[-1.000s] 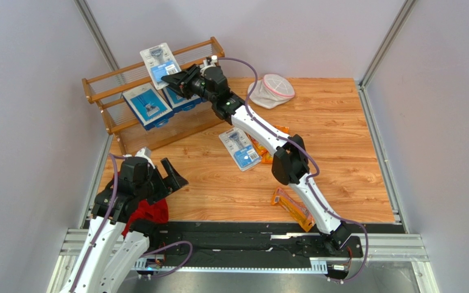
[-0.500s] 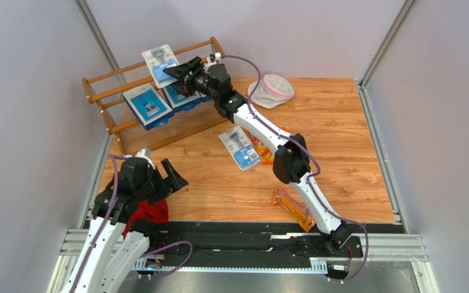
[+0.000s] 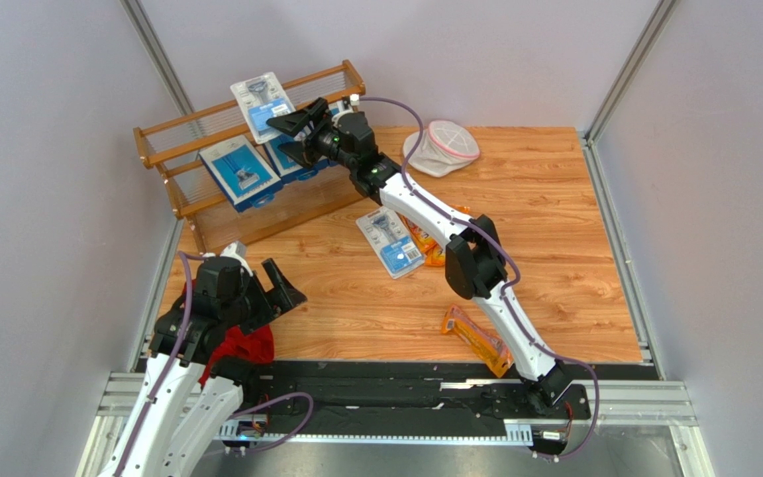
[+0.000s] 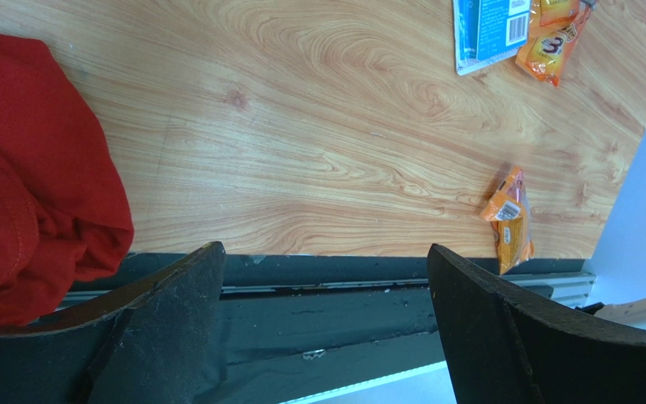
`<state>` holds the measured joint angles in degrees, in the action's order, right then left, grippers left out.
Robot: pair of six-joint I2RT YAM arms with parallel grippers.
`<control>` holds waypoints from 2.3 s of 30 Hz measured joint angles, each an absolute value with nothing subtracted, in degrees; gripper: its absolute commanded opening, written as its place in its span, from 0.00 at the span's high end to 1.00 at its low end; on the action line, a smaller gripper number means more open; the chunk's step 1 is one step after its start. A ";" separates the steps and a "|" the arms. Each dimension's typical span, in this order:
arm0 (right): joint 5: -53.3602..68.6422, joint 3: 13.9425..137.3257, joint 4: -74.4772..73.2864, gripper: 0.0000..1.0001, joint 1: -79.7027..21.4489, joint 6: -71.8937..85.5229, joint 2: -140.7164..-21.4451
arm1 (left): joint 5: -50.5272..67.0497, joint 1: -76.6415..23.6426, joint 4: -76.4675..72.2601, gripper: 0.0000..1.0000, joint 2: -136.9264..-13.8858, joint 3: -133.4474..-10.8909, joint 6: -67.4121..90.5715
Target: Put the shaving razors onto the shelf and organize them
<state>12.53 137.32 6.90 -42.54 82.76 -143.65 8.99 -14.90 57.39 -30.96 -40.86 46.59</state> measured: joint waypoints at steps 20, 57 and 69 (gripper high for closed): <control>17.04 103.53 21.28 0.16 -40.71 81.12 -122.41 | 9.02 -14.90 57.25 0.03 -30.98 -40.86 46.48; 2.42 89.91 -31.20 0.25 -33.08 12.97 -105.32 | 9.87 -14.90 56.27 0.03 -30.76 -40.86 45.67; 5.04 97.03 -35.29 0.36 -33.08 12.36 -118.26 | 10.09 -14.90 56.27 0.03 -30.76 -40.86 45.65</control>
